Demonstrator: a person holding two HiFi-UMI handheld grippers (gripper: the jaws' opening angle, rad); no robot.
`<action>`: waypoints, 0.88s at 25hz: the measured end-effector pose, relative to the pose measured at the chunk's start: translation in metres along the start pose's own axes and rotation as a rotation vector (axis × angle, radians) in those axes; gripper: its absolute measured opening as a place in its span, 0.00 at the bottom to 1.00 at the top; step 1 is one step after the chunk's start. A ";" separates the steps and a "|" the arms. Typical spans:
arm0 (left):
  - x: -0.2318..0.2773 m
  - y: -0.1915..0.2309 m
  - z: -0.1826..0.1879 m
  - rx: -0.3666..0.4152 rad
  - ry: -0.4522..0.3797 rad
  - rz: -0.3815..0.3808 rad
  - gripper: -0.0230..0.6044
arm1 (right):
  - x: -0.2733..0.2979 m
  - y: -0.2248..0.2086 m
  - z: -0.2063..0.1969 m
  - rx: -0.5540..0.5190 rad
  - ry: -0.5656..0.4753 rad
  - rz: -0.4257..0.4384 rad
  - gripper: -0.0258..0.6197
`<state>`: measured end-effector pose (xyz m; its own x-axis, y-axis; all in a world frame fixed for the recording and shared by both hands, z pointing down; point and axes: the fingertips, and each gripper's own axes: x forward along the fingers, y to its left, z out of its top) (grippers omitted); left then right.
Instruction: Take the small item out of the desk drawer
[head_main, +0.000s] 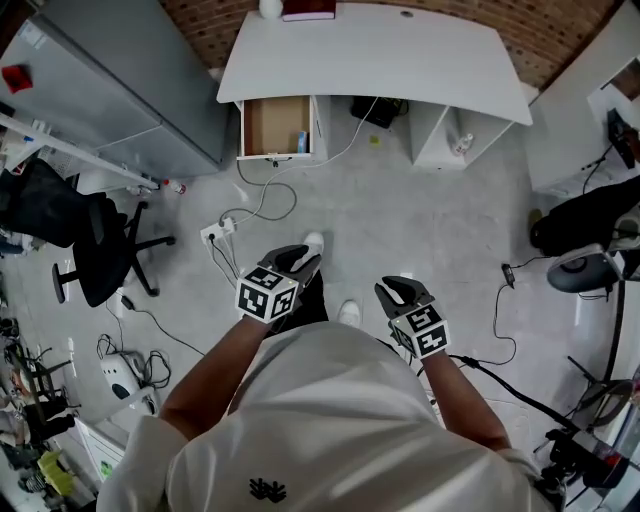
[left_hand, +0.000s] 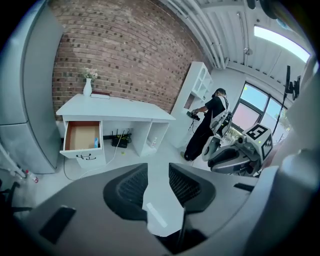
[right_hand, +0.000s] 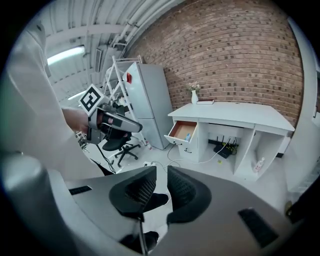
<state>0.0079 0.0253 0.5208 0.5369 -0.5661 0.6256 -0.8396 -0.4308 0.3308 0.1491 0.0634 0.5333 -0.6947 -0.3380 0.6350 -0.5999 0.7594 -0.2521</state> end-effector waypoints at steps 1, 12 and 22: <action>0.010 0.014 0.005 -0.011 -0.001 0.006 0.24 | 0.002 -0.007 0.005 0.013 -0.005 -0.019 0.18; 0.126 0.225 0.091 -0.048 0.057 0.145 0.26 | 0.073 -0.092 0.075 0.175 0.046 -0.187 0.18; 0.250 0.410 0.112 -0.112 0.170 0.237 0.31 | 0.161 -0.137 0.129 0.309 0.126 -0.250 0.18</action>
<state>-0.1931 -0.3719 0.7343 0.3114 -0.5114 0.8009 -0.9487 -0.2151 0.2316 0.0682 -0.1666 0.5758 -0.4698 -0.4053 0.7842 -0.8482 0.4534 -0.2738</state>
